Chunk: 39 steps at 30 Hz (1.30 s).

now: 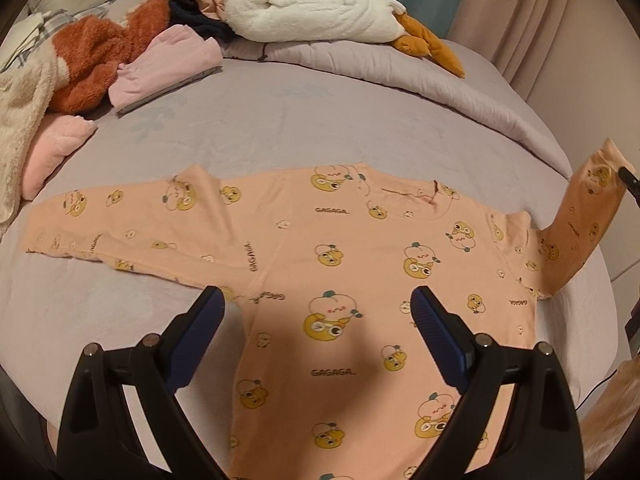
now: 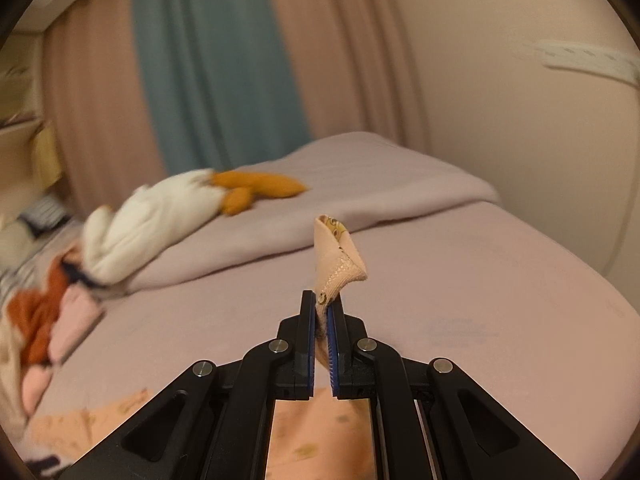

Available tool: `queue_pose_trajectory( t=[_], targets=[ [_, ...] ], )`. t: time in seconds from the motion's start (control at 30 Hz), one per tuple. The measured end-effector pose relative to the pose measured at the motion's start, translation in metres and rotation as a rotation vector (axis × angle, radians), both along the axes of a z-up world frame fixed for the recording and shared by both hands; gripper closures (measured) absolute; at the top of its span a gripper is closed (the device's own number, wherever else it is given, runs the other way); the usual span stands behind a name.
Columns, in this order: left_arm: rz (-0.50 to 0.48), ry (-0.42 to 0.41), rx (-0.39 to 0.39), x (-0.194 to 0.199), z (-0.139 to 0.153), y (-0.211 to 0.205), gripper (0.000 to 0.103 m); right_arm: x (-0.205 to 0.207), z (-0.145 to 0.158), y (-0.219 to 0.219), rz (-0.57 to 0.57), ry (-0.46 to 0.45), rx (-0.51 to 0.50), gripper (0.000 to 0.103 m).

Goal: Fold small clothes
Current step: 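Fold the held sleeve across the romper body and open the right tool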

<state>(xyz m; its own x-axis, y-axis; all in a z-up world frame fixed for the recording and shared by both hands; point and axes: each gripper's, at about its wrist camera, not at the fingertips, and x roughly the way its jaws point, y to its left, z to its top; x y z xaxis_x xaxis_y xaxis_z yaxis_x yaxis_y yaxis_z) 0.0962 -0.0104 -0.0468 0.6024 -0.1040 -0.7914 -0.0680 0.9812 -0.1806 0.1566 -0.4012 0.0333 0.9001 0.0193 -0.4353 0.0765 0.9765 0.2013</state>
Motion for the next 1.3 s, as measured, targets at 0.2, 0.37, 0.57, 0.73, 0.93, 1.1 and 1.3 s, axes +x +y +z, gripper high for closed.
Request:
queue_pose_trajectory(
  t=[0.2, 0.37, 0.57, 0.73, 0.93, 1.1, 1.3],
  targets=[
    [0.011, 0.002, -0.019, -0.004, 0.000, 0.015, 0.013, 0.005, -0.010, 0.054, 0.169, 0.027, -0.051, 0.096],
    [0.018, 0.003, -0.037, -0.007, -0.001, 0.026, 0.013, 0.002, -0.026, 0.081, 0.280, 0.075, -0.057, 0.096],
    [0.027, 0.004, -0.050, -0.007, -0.004, 0.039, 0.013, -0.001, -0.058, 0.127, 0.379, 0.169, -0.047, 0.096],
    [0.031, 0.018, -0.061, -0.006, -0.010, 0.047, 0.013, -0.004, -0.088, 0.155, 0.454, 0.256, -0.029, 0.096],
    [0.023, 0.034, -0.086, -0.003, -0.015, 0.047, 0.013, -0.006, -0.121, 0.175, 0.496, 0.366, -0.028, 0.096],
    [0.001, 0.036, -0.099, 0.003, -0.014, 0.040, 0.013, -0.005, -0.136, 0.181, 0.515, 0.431, -0.041, 0.082],
    [-0.065, 0.036, -0.172, 0.017, -0.011, 0.023, 0.013, -0.022, -0.121, 0.157, 0.512, 0.365, 0.002, 0.036]
  ],
)
